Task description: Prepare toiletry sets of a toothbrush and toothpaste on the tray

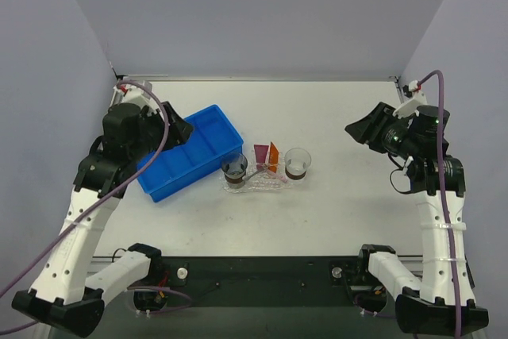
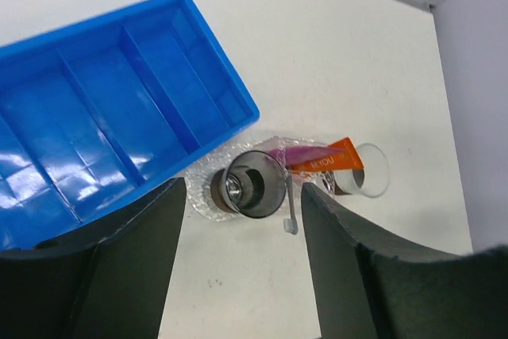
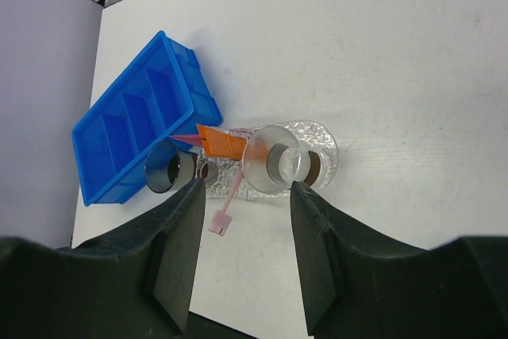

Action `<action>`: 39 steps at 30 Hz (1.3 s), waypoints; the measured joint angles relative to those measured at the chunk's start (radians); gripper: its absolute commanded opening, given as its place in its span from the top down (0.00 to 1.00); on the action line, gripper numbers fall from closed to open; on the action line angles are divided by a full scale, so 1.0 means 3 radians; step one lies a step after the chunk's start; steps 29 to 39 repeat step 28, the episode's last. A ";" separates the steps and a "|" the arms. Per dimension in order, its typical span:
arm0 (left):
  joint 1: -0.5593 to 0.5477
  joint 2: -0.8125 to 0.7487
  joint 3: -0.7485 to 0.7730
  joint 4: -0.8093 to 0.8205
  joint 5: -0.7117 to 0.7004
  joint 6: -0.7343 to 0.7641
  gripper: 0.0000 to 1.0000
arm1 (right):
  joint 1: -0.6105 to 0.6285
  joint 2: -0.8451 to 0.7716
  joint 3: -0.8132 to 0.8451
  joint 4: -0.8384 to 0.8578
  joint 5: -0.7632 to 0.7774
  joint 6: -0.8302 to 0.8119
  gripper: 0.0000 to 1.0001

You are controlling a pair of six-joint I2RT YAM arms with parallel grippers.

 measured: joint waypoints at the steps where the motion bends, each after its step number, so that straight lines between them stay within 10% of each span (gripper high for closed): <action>1: 0.0000 -0.0099 -0.0074 0.0080 -0.0097 0.0008 0.13 | 0.0000 -0.0043 -0.0036 -0.0008 0.0022 -0.0004 0.58; 14: 0.0000 -0.0576 -0.0476 0.0448 -0.0849 0.0000 0.06 | 0.0000 -0.0292 -0.0301 -0.0061 0.0228 -0.0066 0.58; 39: 0.0000 -0.0540 -0.0476 0.0426 -0.0903 0.0032 0.05 | 0.0000 -0.0312 -0.0308 -0.0062 0.0284 -0.0075 0.58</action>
